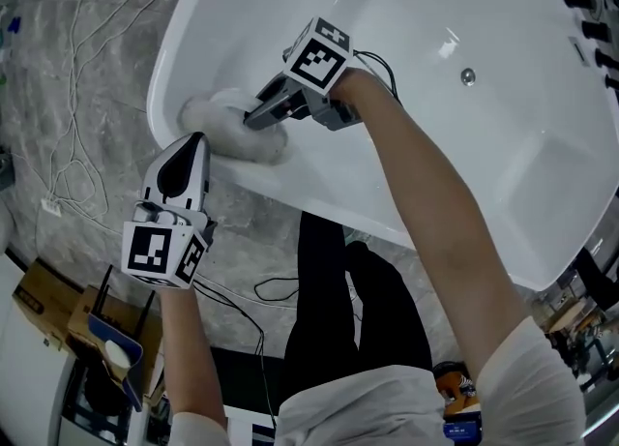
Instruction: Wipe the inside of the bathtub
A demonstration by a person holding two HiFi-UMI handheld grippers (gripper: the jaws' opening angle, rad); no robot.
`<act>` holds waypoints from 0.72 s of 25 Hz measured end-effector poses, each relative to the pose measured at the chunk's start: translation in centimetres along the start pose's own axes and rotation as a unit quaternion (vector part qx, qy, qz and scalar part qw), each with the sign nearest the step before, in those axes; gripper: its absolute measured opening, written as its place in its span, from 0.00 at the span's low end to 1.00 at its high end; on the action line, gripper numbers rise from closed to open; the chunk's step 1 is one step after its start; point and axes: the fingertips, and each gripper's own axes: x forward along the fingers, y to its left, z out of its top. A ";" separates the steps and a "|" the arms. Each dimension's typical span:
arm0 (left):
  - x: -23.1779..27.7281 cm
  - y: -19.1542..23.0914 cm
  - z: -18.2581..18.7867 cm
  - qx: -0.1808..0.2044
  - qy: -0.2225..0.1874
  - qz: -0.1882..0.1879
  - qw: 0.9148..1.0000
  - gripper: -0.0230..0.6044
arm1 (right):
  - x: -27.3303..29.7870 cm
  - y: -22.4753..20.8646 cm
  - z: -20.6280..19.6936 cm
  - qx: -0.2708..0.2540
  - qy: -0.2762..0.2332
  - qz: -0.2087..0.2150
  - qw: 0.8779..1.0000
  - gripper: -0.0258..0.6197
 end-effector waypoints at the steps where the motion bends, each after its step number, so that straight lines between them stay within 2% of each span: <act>1: 0.1 -0.2 0.0 0.000 0.000 -0.005 1.000 0.06 | -0.2 0.2 -0.3 0.003 0.000 0.002 1.000 0.19; 10: 2.3 -1.6 0.4 0.008 0.004 -0.047 0.999 0.06 | -1.6 0.2 -3.9 0.024 0.004 0.003 1.000 0.19; 18: 4.2 -5.9 1.6 0.040 0.009 -0.092 0.995 0.06 | -4.0 1.5 -9.1 0.029 0.006 -0.018 0.999 0.19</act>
